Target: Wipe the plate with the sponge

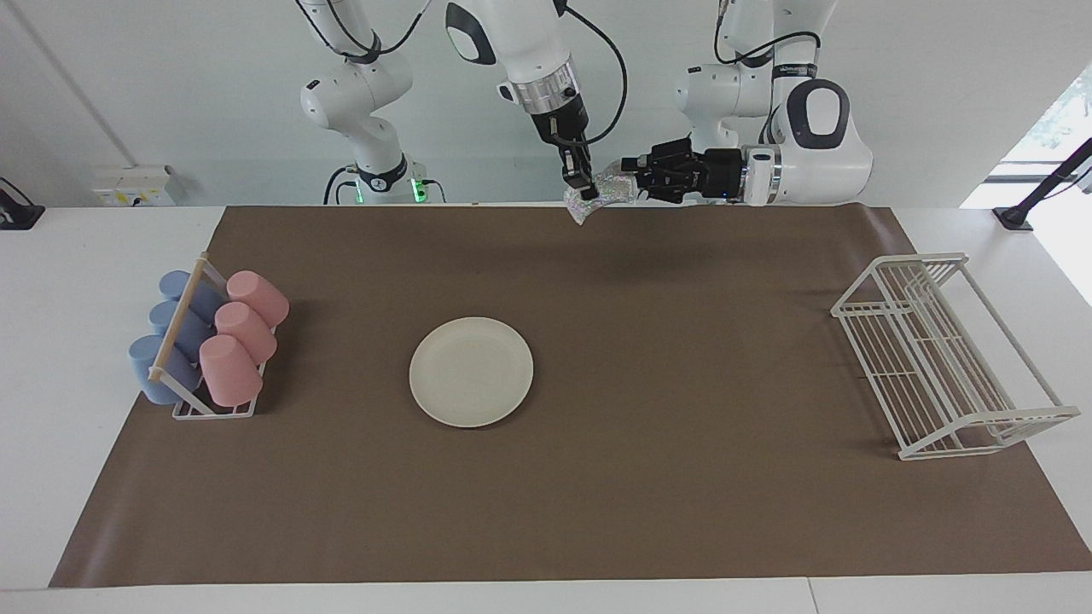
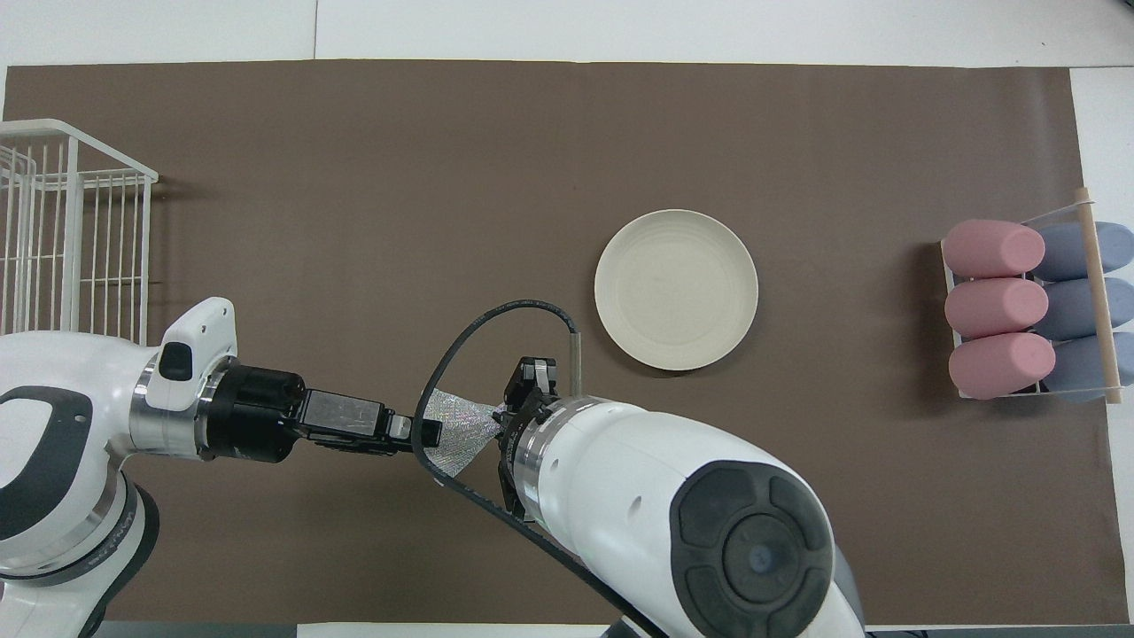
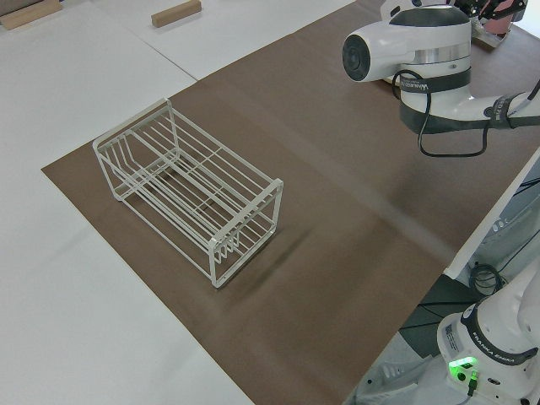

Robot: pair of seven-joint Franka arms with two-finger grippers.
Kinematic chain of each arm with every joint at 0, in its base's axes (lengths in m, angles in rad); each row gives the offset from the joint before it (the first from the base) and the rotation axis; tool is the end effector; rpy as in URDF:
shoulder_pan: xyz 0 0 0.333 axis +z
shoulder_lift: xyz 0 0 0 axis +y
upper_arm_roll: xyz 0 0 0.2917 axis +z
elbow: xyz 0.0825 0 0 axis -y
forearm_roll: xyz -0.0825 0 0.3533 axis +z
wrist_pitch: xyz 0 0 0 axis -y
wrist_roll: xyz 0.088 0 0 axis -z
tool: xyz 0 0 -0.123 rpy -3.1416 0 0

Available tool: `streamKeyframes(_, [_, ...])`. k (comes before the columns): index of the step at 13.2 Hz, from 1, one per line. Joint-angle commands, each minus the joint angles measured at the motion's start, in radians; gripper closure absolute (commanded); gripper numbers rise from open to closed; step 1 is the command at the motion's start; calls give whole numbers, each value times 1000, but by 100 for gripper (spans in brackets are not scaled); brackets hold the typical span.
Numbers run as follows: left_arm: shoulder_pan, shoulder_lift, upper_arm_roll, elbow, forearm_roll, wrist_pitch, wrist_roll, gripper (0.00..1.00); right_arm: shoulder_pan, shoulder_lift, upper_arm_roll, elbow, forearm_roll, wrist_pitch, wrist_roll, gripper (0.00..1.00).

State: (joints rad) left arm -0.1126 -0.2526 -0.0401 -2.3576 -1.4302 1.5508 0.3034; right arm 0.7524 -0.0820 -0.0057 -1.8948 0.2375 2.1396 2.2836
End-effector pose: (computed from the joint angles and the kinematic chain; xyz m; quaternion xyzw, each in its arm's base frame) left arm 0.3942 -0.1865 0.4673 0.7484 -0.0009 -0.1573 0.6443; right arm 0.3906 0.3794 0.5392 -0.6719 0.7145 0.0999 0.1673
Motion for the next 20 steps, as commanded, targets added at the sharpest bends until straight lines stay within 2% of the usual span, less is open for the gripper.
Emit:
streamKeyframes(1, [-16,-14,9,3,20,5,-26,0,-16,-36,1,-53,-4,-24,-163,100])
streamKeyframes(4, [-16,-13,5,24,55,17,-38,0,-83,-67,0,-134,-30,-24,-384,100])
streamKeyframes(7, [-13,-11,3,47,247,25,-56,0,-195,-71,1,-182,-32,-29,-623,100])
streamKeyframes(10, [1,-14,12,86,471,8,-63,0,-284,-3,1,-231,-33,58,-833,100])
streamKeyframes(11, [19,-16,12,106,553,3,-64,0,-316,34,3,-231,-33,124,-869,100])
streamKeyframes(14, [21,-14,9,155,791,14,-75,0,-338,137,3,-237,-32,221,-923,100])
streamKeyframes(16, [5,-10,-13,172,981,55,-137,0,-341,139,3,-286,-32,305,-926,100])
streamKeyframes(20, [24,-10,-11,167,1140,133,-151,0,-344,195,3,-296,-27,368,-932,100])
